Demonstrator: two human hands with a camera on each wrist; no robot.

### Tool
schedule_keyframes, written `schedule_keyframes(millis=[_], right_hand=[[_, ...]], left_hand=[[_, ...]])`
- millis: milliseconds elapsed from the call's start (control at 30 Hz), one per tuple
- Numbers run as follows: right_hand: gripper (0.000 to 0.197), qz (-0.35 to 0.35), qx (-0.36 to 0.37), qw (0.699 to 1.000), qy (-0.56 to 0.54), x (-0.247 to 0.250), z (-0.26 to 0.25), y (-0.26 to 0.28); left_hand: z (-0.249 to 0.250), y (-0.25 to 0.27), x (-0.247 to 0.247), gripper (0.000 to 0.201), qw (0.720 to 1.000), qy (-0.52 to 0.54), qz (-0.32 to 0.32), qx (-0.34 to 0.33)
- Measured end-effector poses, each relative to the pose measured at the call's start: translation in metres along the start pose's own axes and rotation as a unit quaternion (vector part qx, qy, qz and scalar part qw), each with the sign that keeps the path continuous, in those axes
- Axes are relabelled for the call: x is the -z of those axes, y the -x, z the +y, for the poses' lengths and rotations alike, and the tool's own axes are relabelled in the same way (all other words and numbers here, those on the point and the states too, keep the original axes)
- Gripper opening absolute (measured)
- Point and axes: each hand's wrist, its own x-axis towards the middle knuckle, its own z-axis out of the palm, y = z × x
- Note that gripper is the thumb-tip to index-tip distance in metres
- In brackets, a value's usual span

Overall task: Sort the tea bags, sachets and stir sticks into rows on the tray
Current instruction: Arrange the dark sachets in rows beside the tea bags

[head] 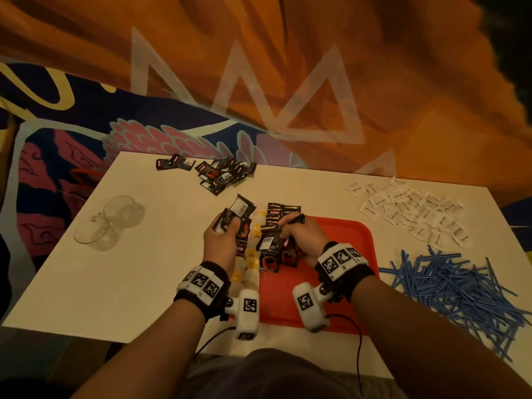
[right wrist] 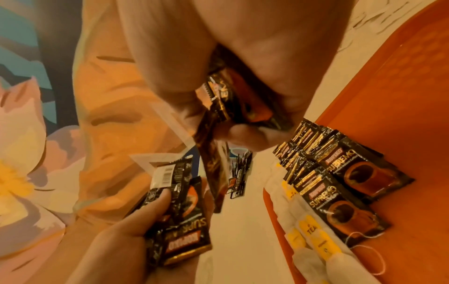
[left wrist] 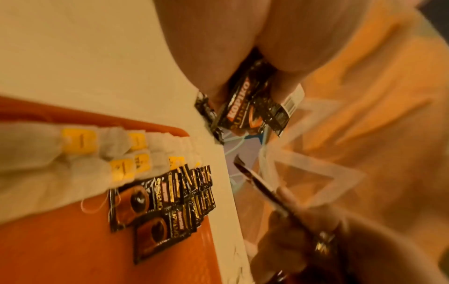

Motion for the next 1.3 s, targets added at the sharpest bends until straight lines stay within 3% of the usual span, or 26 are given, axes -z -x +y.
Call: schedule_keyframes(millis=[67, 133, 200, 333, 467, 533, 600, 700, 800, 867, 933, 1000, 1100, 1200, 1300], right_hand=[[0.022, -0.012, -0.027, 0.999, -0.044, -0.003, -0.006, 0.0], [0.014, -0.028, -0.05, 0.992, -0.114, -0.01, -0.013, 0.001], [0.01, -0.035, -0.065, 0.977, -0.201, -0.017, -0.017, 0.0], [0.03, -0.011, -0.079, 0.958, -0.276, -0.025, -0.017, -0.006], [0.004, 0.001, -0.077, 0.953, -0.292, -0.028, -0.015, -0.006], [0.007, -0.005, -0.073, 0.952, -0.297, -0.027, -0.015, -0.005], [0.008, -0.025, -0.057, 0.964, -0.259, -0.025, -0.016, -0.003], [0.011, -0.005, 0.024, 0.997, -0.069, -0.014, -0.013, -0.008], [0.036, 0.041, 0.117, 0.988, 0.095, -0.005, -0.007, -0.016], [0.055, -0.011, 0.116, 0.985, 0.13, -0.006, -0.004, -0.016], [0.052, -0.074, 0.091, 0.987, 0.106, -0.013, -0.001, -0.017], [0.03, -0.108, 0.079, 0.989, 0.067, -0.018, 0.0, -0.017], [0.027, -0.104, 0.058, 0.992, 0.028, -0.018, 0.002, -0.02], [0.029, -0.1, 0.026, 0.995, -0.017, -0.016, 0.002, -0.02], [0.017, -0.073, 0.006, 0.994, -0.076, -0.012, 0.003, -0.021]], left_hand=[[0.002, 0.007, -0.008, 0.016, 0.995, -0.07, -0.054, -0.055], [0.001, 0.013, -0.015, 0.018, 0.989, -0.088, -0.102, -0.069], [0.0, 0.015, -0.019, 0.019, 0.992, -0.049, -0.116, -0.033], [-0.001, 0.014, -0.02, 0.02, 0.992, 0.043, -0.11, 0.041], [0.0, 0.016, -0.021, 0.021, 0.99, 0.037, -0.132, 0.035], [0.002, 0.016, -0.021, 0.02, 0.99, 0.021, -0.137, 0.024], [0.006, 0.015, -0.02, 0.019, 0.991, 0.032, -0.126, 0.033], [0.011, 0.011, -0.018, 0.017, 0.99, 0.074, -0.093, 0.077], [0.017, 0.012, -0.018, 0.021, 0.982, 0.112, -0.094, 0.121], [0.018, 0.015, -0.019, 0.025, 0.973, 0.13, -0.117, 0.148], [0.018, 0.016, -0.021, 0.032, 0.967, 0.144, -0.126, 0.171], [0.017, 0.017, -0.021, 0.036, 0.96, 0.163, -0.13, 0.189], [0.017, 0.017, -0.02, 0.033, 0.953, 0.18, -0.137, 0.202], [0.016, 0.018, -0.02, 0.047, 0.96, 0.166, -0.127, 0.188], [0.014, 0.018, -0.02, 0.04, 0.963, 0.171, -0.102, 0.18]])
